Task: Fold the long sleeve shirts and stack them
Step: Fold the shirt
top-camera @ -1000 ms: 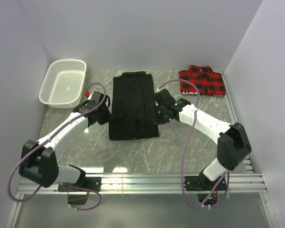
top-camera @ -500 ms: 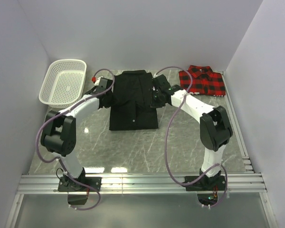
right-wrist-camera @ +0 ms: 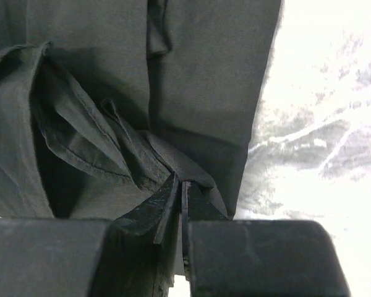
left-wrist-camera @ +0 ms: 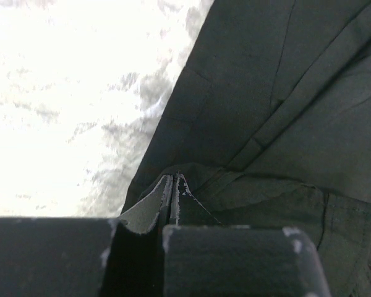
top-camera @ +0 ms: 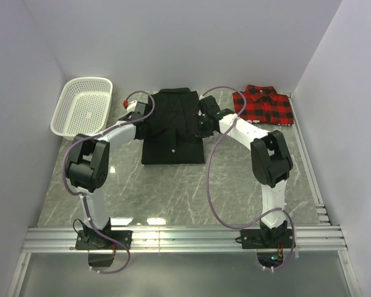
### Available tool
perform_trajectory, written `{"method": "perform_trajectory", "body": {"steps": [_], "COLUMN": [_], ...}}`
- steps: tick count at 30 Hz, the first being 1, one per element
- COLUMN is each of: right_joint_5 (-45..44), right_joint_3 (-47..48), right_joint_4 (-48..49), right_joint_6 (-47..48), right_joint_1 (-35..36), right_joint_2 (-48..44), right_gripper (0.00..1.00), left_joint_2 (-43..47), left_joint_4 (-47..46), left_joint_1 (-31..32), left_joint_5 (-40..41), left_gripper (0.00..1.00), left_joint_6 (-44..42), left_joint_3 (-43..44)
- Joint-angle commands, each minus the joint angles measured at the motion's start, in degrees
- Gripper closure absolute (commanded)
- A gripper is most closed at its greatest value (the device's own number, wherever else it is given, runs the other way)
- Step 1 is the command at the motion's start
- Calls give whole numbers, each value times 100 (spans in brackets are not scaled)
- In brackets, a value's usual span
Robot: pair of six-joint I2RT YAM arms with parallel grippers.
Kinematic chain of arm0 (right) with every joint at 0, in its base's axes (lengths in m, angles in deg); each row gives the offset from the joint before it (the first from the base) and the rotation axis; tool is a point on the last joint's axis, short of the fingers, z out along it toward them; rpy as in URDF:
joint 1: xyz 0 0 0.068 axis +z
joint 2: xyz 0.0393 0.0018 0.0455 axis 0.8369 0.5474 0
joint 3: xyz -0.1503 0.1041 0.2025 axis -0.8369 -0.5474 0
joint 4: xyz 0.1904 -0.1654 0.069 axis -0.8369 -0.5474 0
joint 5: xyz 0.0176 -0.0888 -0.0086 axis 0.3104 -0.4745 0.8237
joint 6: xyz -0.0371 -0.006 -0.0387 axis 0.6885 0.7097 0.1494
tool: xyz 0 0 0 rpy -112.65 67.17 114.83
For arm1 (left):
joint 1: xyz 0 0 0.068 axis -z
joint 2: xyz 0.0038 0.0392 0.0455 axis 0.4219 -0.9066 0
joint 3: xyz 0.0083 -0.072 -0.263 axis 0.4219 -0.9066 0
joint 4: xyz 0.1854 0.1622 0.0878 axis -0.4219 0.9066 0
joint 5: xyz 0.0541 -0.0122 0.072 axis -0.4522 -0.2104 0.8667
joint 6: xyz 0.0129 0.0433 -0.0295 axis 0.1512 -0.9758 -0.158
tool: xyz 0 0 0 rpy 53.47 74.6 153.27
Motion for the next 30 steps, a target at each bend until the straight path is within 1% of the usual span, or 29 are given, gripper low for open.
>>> {"method": "perform_trajectory", "body": {"steps": [1, 7, 11, 16, 19, 20, 22, 23, 26, 27, 30], "right_joint_5": [-3, -47, -4, 84, 172, 172, 164, 172, 102, 93, 67], "right_joint_3": [358, 657, 701, 938, 1044, 1061, 1096, 1106, 1115, 1097, 878], "right_joint_4": [461, 461, 575, 628, 637, 663, 663, 698, 742, 777, 988], "right_joint_6": [22, 75, 40, 22, -4, -13, -57, -66, -84, -66, -5], "right_joint_1": [-114, -219, -281, -351, -386, -395, -404, -430, -474, -500, -518], "right_joint_2": [84, 304, 304, 497, 629, 638, 647, 638, 463, 297, -168], "right_gripper": [92, 92, 92, 89, 83, 75, 65, 54, 41, 39, 38], "left_joint_2": [-71, -265, -230, -431, -634, -669, -774, -801, -898, -933, -994], "left_joint_4": [-472, -649, -894, -1088, -1132, -1158, -1254, -1246, -1290, -1316, -1334], "left_joint_1": [-37, -46, -54, -54, -63, -55, -54, -54, -54, -54, -54], "left_joint_5": [376, 535, 588, 728, 720, 702, 711, 702, 711, 702, 693], "left_gripper": [100, 100, 100, 99, 99, 99, 99, 99, 99, 99, 99], "left_joint_6": [-121, -236, -271, -350, -315, -307, -254, -245, -175, -140, -70], "left_joint_3": [315, 526, 439, 526, 640, 649, 649, 658, 676, 658, 641]}}
